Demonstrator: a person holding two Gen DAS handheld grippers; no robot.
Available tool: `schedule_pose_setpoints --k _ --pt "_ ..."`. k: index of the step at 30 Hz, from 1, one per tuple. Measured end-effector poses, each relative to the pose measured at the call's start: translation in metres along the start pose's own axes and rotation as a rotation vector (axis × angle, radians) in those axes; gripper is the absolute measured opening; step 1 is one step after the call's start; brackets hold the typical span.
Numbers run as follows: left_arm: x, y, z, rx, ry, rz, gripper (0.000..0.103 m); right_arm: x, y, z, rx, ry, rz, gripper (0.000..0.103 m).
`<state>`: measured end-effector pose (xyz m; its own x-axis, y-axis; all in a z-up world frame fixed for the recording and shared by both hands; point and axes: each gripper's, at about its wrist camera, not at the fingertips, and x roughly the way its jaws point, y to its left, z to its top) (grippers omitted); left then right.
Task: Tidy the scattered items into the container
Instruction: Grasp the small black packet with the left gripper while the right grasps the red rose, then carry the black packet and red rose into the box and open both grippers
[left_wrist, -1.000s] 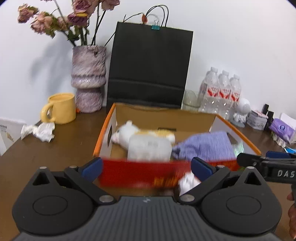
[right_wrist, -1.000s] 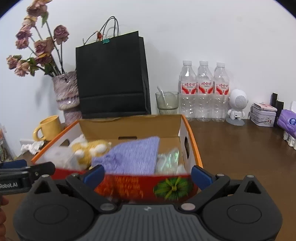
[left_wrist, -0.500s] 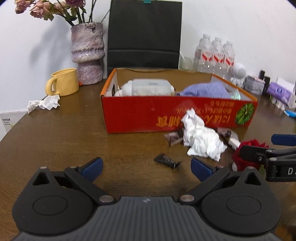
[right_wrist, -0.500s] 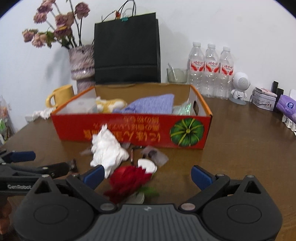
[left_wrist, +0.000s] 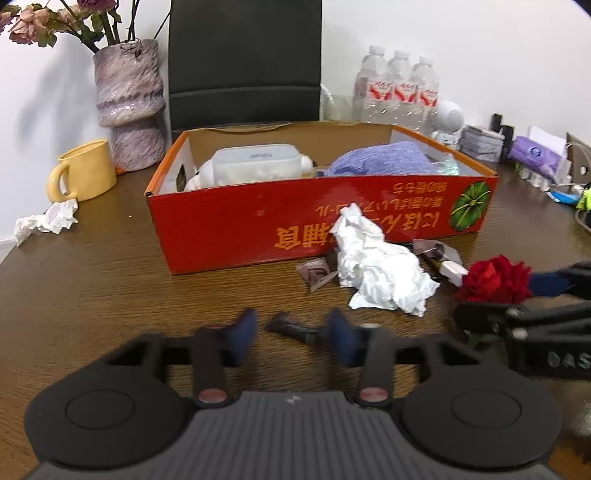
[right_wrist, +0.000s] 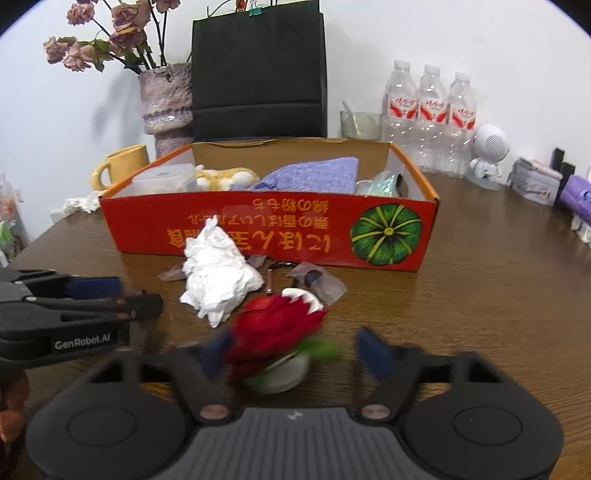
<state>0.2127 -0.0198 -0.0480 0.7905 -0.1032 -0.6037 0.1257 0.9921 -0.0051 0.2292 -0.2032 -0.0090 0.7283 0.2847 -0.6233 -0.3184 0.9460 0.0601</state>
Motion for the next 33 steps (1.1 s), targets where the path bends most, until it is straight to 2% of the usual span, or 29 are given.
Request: schedule_pose_setpoints --k 1,4,11,19,22,28,33 --pt "-0.001 0.001 -0.001 -0.003 -0.002 -0.005 0.03 0.0 0.0 0.0 0.004 0.007 0.013 0.039" --pt "-0.006 0.002 -0.003 -0.012 -0.013 -0.011 0.023 -0.003 0.001 -0.003 -0.003 0.002 0.018 0.038" --pt "-0.014 0.0 -0.006 -0.018 -0.036 -0.01 0.022 -0.007 -0.005 -0.003 0.03 -0.021 0.025 0.038" --pt "-0.03 -0.004 -0.01 -0.015 -0.089 -0.002 0.021 -0.011 -0.006 -0.004 0.047 -0.041 0.026 0.038" --pt "-0.039 -0.006 -0.008 -0.017 -0.119 -0.007 0.021 -0.02 -0.007 -0.003 0.045 -0.073 0.032 0.038" --pt "-0.059 -0.003 0.023 -0.036 -0.204 -0.059 0.021 -0.035 -0.017 0.02 0.061 -0.139 0.079 0.038" --pt "-0.058 -0.005 0.062 -0.01 -0.273 -0.056 0.021 -0.035 -0.025 0.055 0.043 -0.197 0.067 0.038"
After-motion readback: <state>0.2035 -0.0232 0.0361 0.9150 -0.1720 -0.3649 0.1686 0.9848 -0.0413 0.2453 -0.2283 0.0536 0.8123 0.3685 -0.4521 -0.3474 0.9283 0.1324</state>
